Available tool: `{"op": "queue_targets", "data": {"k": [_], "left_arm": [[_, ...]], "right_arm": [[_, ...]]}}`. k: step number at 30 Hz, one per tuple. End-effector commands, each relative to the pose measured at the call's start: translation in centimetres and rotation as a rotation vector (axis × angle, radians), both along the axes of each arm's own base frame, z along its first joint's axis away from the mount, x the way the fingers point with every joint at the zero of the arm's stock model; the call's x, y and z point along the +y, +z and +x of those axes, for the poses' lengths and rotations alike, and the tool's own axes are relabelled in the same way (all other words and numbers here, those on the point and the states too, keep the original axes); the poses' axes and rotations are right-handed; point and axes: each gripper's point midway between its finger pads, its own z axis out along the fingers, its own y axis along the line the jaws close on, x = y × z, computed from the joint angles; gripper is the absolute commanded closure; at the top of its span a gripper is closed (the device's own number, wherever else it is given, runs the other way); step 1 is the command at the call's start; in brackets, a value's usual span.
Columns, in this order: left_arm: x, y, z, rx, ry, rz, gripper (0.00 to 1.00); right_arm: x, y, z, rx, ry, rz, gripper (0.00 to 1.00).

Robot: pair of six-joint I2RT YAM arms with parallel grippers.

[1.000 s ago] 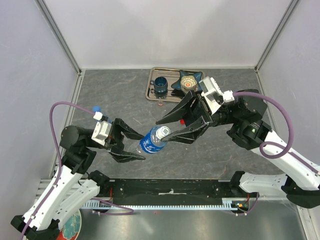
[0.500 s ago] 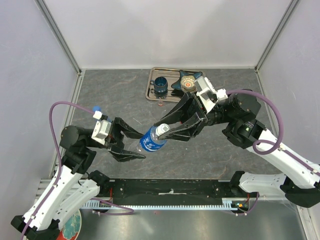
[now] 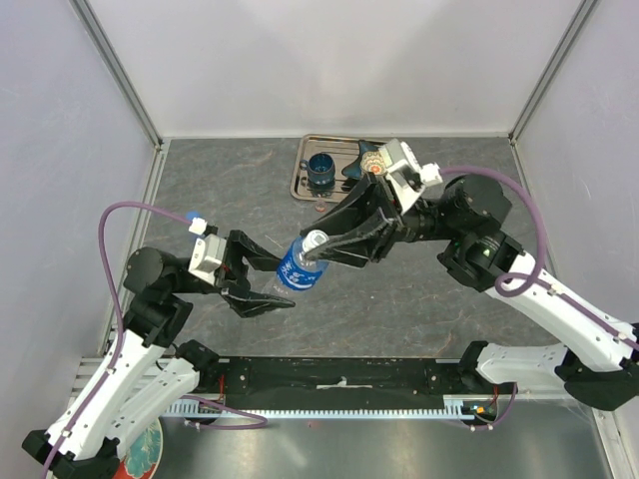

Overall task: Screw on the bottle caps
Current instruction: Screw the bottle cap onto the plastic bottle.

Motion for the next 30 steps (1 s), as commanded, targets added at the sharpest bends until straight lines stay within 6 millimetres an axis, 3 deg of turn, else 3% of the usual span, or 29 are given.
{"op": "queue_targets", "data": {"k": [1, 10, 17, 20, 24, 30], "left_arm": [[-0.2, -1.3, 2.9, -0.056, 0.133, 0.016, 0.98], [-0.2, -2.2, 4.1, -0.056, 0.183, 0.041, 0.98], [0.9, -2.2, 9.3, -0.052, 0.473, 0.032, 0.98], [1.7, -2.8, 11.4, -0.037, 0.586, 0.046, 0.98], [2.5, -3.6, 12.9, -0.031, 0.679, 0.062, 0.98], [3.4, -4.5, 14.3, -0.004, 0.768, 0.075, 0.98]], "right_arm": [[2.5, -2.0, 3.4, 0.122, -0.1, -0.11, 1.0], [4.8, -4.7, 6.1, 0.142, -0.233, -0.276, 1.0], [4.5, -7.7, 8.1, 0.137, -0.478, -0.444, 1.0], [4.4, -8.0, 8.8, 0.131, -0.592, -0.496, 1.0], [5.3, -9.4, 9.1, 0.122, -0.694, -0.57, 1.0], [6.6, -8.9, 8.6, 0.167, -0.722, -0.535, 1.0]]}}
